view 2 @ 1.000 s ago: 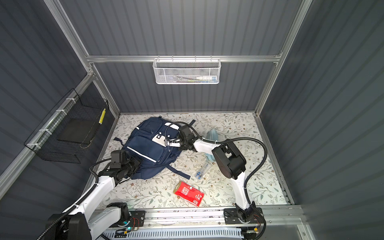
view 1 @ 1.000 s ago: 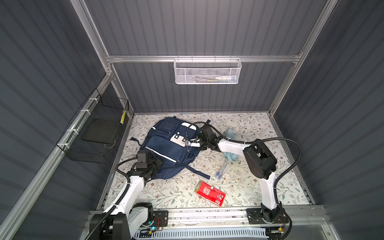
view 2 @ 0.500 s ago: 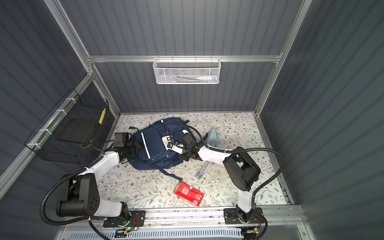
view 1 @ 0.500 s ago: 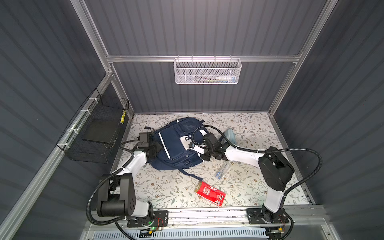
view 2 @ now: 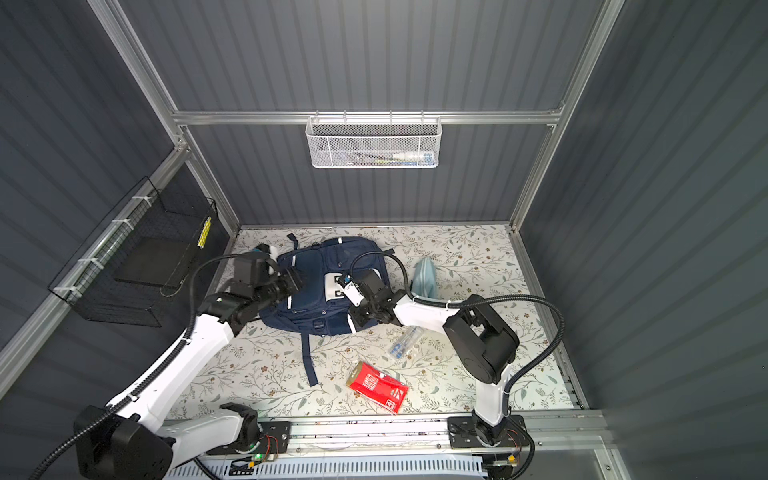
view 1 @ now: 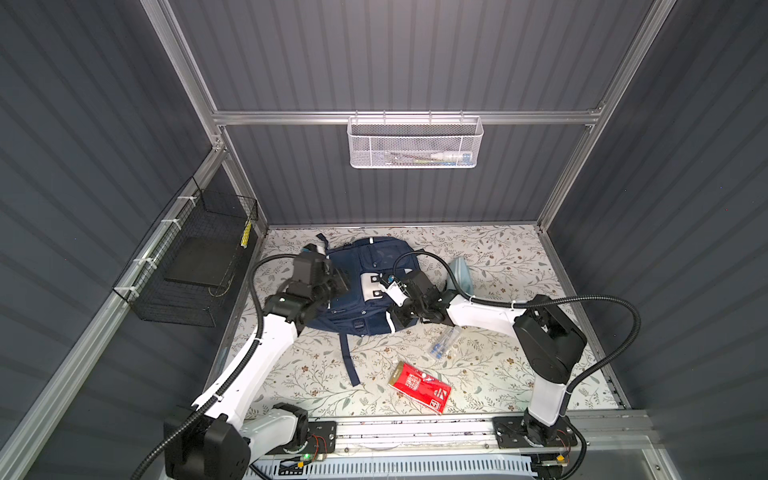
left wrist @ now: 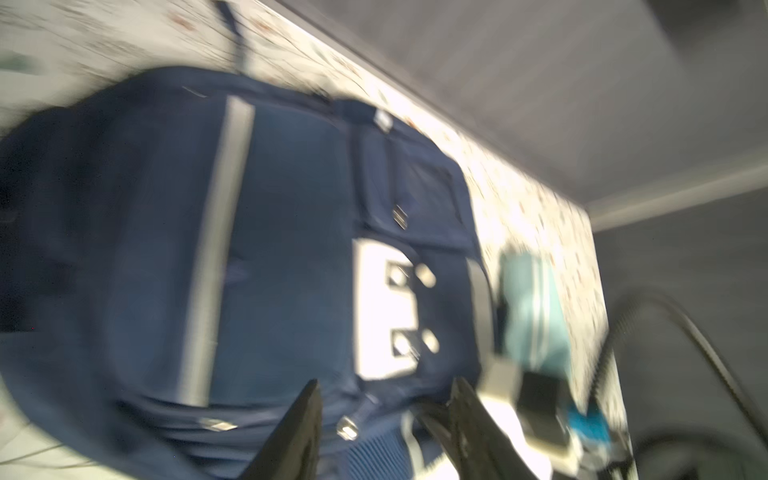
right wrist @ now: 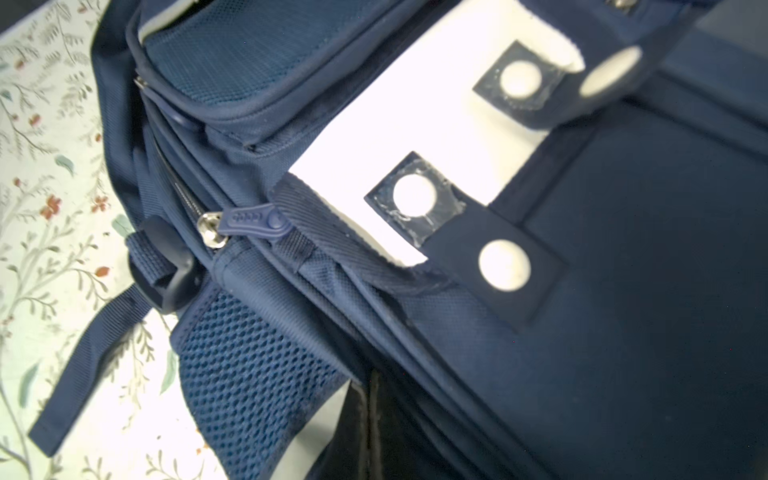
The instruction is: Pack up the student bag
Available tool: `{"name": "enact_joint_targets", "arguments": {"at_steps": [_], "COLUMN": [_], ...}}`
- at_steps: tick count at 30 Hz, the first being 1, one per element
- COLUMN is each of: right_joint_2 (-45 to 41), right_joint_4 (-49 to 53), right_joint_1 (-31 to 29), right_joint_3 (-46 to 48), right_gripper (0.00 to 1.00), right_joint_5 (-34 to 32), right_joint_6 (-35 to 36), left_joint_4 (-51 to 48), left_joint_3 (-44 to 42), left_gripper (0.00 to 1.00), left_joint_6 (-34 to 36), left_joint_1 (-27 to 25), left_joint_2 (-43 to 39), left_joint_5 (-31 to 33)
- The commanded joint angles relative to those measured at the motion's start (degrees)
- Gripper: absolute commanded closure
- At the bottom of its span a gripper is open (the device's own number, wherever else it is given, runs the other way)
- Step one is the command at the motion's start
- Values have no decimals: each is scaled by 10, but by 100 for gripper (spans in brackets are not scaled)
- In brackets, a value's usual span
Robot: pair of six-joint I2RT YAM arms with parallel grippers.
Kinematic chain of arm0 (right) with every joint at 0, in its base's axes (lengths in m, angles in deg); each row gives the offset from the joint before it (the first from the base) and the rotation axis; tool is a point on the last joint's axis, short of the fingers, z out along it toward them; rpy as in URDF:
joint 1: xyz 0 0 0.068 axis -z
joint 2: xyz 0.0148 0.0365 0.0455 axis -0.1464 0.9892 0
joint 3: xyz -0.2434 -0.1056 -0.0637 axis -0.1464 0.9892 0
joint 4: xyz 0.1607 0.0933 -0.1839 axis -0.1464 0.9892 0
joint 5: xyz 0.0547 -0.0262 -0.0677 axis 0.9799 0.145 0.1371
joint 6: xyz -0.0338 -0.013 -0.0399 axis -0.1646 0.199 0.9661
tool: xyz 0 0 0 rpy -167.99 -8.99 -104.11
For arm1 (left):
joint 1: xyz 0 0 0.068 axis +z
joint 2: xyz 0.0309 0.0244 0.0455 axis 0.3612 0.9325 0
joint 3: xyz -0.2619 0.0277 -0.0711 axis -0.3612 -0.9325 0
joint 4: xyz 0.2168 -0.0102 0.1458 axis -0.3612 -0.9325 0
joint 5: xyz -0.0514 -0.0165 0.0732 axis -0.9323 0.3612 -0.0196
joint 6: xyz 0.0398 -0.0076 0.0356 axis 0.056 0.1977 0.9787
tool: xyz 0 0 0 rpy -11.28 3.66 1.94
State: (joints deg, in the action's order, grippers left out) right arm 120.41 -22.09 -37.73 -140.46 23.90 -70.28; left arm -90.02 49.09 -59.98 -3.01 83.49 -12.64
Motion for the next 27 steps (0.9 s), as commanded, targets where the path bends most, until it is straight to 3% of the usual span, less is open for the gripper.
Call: {"name": "enact_joint_targets", "arguments": {"at_steps": [1,3,5,14,17,18,21,23,27], "right_joint_2": [9,6,0,-1,-4,-3,1,4,3], "right_joint_4": [-49,-58,-78,-111,-111,-112,-111,-108,-105], "right_joint_1": [-3,-3,-3,-3,-3,-3,-3,-3,-3], "right_joint_3": [10,19,34,56,55,53,48,45,46], "right_gripper": [100,100,100,100,100,100,100,100,100], "right_joint_5": [44,51,60,110,111,113,116,117,122], "right_joint_6": [-66,-73,-83,-113,-115,-116,-118,-118,-122], "left_joint_4": [3,13,51,63,-22,-38,-4,54,35], "left_joint_3": [-31,-35,-52,-71,-57,-58,-90,-116,-84], "left_gripper": [51,53,62,73,73,73,60,55,54], "left_joint_6": [63,84,107,131,72,49,10,22,60], "left_joint_1": [-67,-106,-131,-138,-137,-136,-137,-137,-137], "left_joint_2": [54,76,81,104,117,121,112,109,145], "left_joint_5": [64,118,152,247,301,296,240,224,289]}}
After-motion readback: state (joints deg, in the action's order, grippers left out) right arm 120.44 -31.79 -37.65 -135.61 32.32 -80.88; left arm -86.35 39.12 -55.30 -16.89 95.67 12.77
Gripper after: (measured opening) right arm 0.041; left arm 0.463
